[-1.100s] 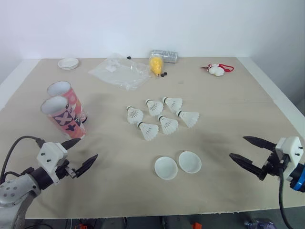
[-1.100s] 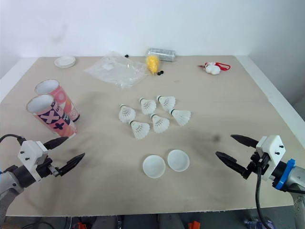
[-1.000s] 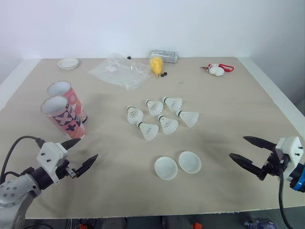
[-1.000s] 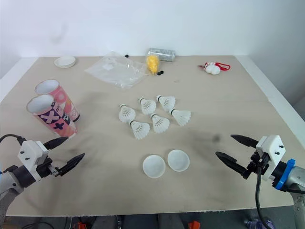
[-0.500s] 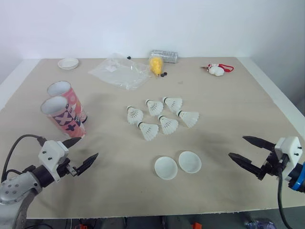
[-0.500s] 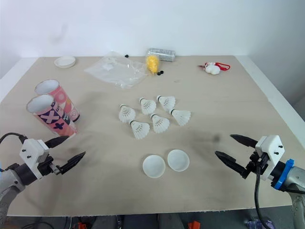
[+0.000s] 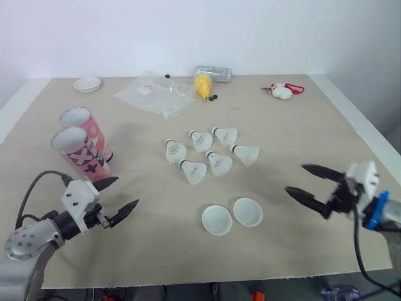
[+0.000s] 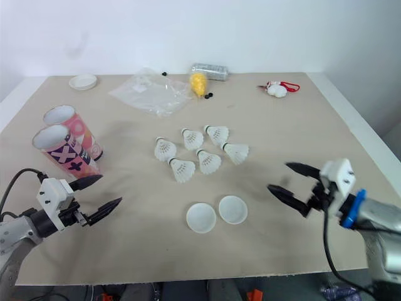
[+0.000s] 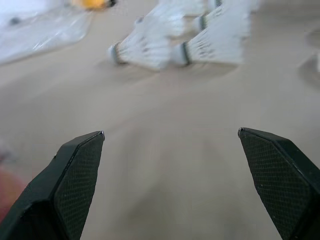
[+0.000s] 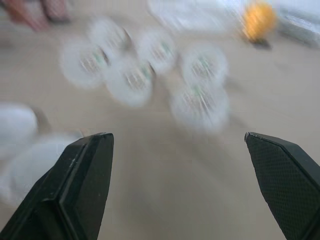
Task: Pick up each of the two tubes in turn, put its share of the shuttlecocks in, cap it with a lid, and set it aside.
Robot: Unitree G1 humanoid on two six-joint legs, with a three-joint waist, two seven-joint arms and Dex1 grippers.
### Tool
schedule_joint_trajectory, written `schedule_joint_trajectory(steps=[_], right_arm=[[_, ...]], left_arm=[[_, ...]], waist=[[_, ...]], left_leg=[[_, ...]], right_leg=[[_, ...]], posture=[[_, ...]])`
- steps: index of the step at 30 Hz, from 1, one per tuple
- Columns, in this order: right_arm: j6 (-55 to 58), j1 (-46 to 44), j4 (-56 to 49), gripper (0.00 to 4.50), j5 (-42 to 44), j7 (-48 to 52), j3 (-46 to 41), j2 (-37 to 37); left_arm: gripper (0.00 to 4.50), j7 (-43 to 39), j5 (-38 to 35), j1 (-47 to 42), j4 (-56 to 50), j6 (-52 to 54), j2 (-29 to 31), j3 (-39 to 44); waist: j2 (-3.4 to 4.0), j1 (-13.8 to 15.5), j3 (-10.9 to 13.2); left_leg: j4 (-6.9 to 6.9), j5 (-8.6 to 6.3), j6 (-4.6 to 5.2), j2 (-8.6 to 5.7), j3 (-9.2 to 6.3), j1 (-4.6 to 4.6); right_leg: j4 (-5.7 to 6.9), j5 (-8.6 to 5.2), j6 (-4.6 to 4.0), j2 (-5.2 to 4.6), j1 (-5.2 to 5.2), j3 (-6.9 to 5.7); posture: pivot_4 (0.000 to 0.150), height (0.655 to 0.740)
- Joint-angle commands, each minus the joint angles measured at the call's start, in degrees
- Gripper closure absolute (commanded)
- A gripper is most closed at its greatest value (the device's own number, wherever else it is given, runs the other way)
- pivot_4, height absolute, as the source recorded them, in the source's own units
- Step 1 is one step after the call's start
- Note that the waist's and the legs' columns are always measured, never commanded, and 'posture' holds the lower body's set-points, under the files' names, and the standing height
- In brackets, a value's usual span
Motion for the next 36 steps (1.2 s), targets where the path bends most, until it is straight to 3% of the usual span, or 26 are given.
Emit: schedule_joint_trajectory(steps=[1,6,11,20,26,36], right_arm=[[1.1,-8.0,-1.4,0.0,0.3,3.1,6.7,1.0],[5.6,-23.9,3.7,0.0,1.3,11.7,18.5,6.0],[5.8,-31.8,10.3,0.0,0.2,16.6,23.3,10.5],[-4.0,-37.2,23.3,0.0,-5.4,16.7,22.7,15.1],[-7.6,-37.2,26.0,0.0,-6.6,17.3,22.8,16.6],[-10.0,-37.0,27.3,0.0,-7.6,16.7,22.2,17.1]], left_arm=[[0.03,-0.7,0.4,0.1,-1.4,-2.3,0.4,-0.5],[0.03,2.3,0.9,0.9,-2.5,-2.5,-1.1,0.1],[0.03,10.6,2.0,4.6,-6.3,-0.7,-4.7,3.3],[0.03,29.8,7.0,13.4,-16.9,3.8,-17.2,8.3],[0.03,39.2,7.6,12.5,-17.6,8.8,-24.5,7.8],[0.03,43.0,9.2,1.4,-8.5,12.6,-23.8,6.6]], waist=[[0.0,0.0,0.0],[0.02,-0.2,0.0],[-0.01,0.2,0.0],[-0.02,0.1,0.0],[-0.01,0.0,0.0],[-0.01,0.0,0.0]], left_leg=[[-0.01,0.0,0.0,0.0,-0.01,-0.02],[-0.02,0.0,0.0,0.21,0.02,-0.08],[-0.03,-0.05,-0.05,0.29,-0.11,-0.19],[0.0,-0.1,-0.1,0.33,-0.1,-0.2],[0.09,-0.1,-0.1,0.58,-0.08,-0.15],[0.29,-0.09,-0.12,0.65,-0.06,-0.18]], right_leg=[[0.0,-0.02,0.01,0.01,0.0,0.0],[0.0,0.18,0.07,0.24,-0.14,0.06],[0.0,0.24,-0.06,0.31,-0.18,-0.06],[0.03,0.3,-0.15,0.37,-0.23,-0.05],[0.03,0.32,-0.12,0.63,-0.23,-0.06],[0.04,0.47,-0.1,0.77,-0.24,0.0]], posture=[[0.15,0.74],[0.15,0.74],[0.15,0.74],[0.15,0.74],[0.15,0.74],[0.15,0.74]])
